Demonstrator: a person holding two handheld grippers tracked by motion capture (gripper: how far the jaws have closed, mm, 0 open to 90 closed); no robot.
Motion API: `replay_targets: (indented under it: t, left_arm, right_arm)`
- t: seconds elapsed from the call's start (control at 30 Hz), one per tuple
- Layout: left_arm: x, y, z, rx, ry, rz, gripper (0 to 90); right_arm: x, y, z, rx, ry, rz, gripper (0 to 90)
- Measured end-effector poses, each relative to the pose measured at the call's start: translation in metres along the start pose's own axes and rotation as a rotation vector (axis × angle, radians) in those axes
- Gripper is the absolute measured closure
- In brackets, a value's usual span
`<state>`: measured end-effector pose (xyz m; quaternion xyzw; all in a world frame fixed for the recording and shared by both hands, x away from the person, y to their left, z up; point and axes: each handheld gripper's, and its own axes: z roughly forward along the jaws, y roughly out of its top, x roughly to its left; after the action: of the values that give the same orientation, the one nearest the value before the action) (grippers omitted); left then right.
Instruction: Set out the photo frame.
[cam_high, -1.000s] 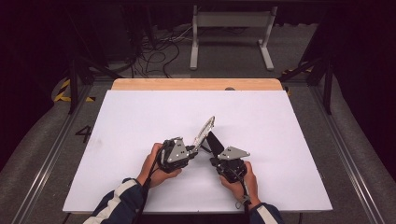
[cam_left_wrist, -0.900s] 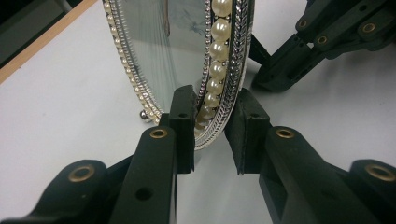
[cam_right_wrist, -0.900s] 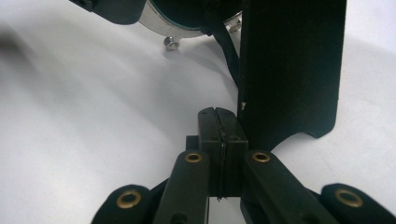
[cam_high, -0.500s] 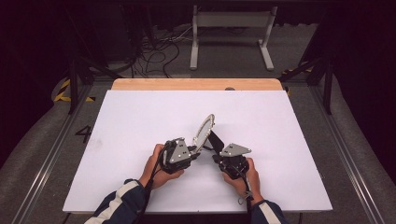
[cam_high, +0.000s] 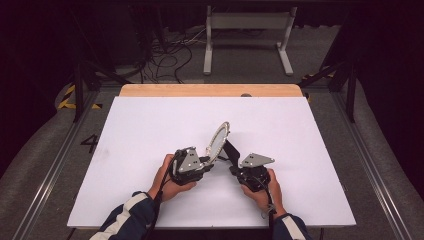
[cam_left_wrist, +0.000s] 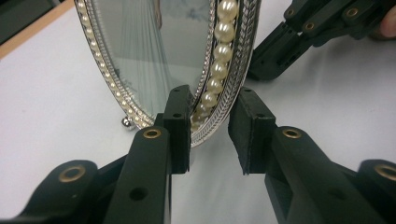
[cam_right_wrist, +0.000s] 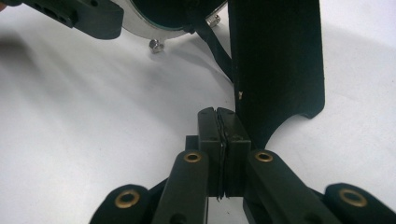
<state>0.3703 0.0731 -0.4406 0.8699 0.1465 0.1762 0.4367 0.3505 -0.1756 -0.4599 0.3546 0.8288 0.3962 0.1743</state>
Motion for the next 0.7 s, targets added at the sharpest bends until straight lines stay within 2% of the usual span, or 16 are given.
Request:
replay_targets:
  t: [0.07,0.3,0.43,0.7]
  left_arm:
    - [0.002,-0.001,0.0,-0.007,-0.013,-0.009,69.3]
    - [-0.004,0.004,0.002,0.003,-0.025,0.029,70.1]
    - [-0.008,0.007,0.004,0.006,-0.028,0.035,69.8]
    - [-0.012,0.012,0.012,-0.017,-0.038,0.004,69.3]
  right_arm:
    - [0.0,0.0,0.0,0.001,-0.003,-0.002,90.0]
    - [-0.004,-0.001,0.002,0.021,-0.025,-0.006,90.0]
    - [-0.006,0.0,0.003,0.03,-0.044,-0.005,90.0]
    - [-0.019,0.001,0.004,0.023,-0.08,0.021,90.0]
